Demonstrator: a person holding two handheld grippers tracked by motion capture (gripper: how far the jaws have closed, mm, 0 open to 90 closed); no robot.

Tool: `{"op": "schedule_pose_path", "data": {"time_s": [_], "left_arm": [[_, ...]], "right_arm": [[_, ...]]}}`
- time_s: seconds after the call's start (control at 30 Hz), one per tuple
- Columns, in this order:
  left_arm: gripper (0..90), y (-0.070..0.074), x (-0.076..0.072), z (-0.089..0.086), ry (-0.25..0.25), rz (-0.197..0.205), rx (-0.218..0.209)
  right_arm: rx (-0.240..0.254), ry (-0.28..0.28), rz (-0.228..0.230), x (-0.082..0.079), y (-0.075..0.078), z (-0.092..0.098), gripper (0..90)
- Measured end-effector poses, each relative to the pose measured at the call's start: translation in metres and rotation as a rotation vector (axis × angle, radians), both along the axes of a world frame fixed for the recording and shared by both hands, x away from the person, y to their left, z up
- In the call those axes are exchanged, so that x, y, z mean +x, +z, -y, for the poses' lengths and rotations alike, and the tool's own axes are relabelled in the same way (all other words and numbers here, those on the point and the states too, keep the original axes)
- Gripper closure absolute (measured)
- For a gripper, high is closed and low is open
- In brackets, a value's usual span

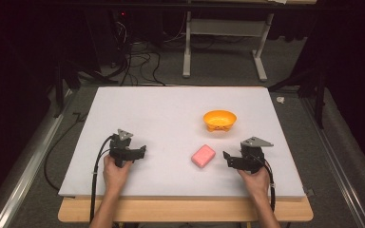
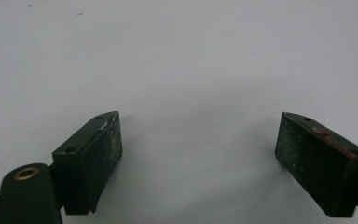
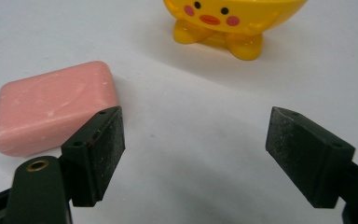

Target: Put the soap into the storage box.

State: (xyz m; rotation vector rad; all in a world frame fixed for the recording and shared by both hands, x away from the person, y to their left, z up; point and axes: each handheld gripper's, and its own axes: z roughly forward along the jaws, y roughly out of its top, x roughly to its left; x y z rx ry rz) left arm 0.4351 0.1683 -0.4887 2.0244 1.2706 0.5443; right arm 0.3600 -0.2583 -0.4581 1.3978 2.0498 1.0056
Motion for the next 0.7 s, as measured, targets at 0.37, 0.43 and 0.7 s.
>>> {"op": "schedule_pose_path", "data": {"time_s": [0.37, 0.43, 0.7], "left_arm": [[15.4, 0.0, 0.0, 0.0, -0.001, -0.002, -0.001], [15.4, 0.0, 0.0, 0.0, 0.0, -0.001, -0.001], [15.4, 0.0, 0.0, 0.0, -0.001, -0.003, -0.002]], "right_arm": [[0.011, 0.066, 0.006, -0.007, 0.002, -0.015, 19.4], [0.009, 0.079, 0.006, -0.007, 0.002, -0.019, 18.8], [0.008, 0.133, 0.009, -0.007, 0.003, -0.033, 16.9]]}}
